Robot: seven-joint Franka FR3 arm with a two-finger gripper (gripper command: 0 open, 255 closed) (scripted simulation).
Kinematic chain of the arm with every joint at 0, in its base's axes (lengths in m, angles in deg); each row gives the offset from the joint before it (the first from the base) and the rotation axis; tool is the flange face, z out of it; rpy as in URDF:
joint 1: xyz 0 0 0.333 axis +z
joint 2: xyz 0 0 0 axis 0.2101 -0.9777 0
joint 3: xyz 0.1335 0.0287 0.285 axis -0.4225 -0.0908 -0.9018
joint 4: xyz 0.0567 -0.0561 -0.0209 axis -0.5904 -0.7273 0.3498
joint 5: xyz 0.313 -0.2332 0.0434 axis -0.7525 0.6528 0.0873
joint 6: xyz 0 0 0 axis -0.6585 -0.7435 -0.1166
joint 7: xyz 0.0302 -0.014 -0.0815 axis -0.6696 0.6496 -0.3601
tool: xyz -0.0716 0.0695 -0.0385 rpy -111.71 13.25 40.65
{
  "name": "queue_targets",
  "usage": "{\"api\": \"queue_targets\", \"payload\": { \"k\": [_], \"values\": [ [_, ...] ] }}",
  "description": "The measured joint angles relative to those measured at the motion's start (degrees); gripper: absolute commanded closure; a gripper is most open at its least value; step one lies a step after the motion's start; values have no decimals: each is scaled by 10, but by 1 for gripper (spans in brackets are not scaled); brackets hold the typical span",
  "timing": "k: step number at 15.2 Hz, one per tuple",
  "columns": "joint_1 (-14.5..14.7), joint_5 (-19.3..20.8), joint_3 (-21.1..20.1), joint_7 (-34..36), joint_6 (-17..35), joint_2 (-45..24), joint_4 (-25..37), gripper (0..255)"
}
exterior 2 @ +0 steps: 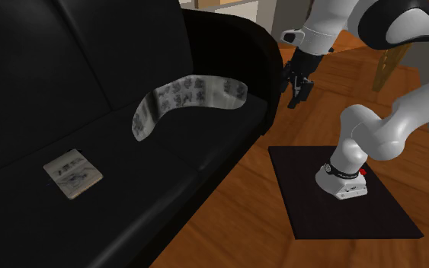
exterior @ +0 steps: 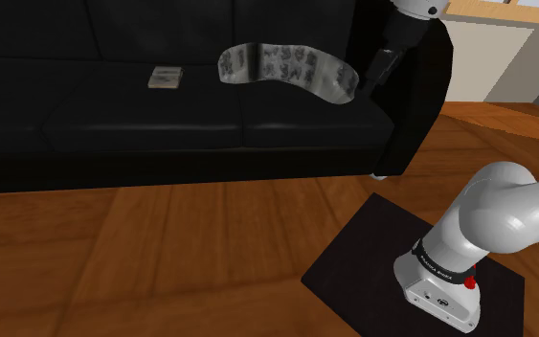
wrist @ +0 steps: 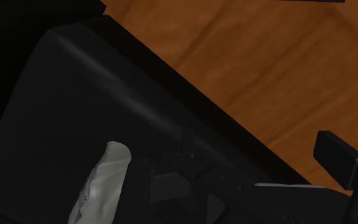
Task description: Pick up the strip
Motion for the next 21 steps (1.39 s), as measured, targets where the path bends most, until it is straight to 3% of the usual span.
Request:
{"api": "queue_targets", "payload": {
  "k": [2,9,21],
  "values": [
    [-1,1,5,-5,5,-9,4,0],
    [-4,2,57,-63,37,-150,109,0],
    [-15,-62,144,-190,14,-427,390,0]
  ]
}}
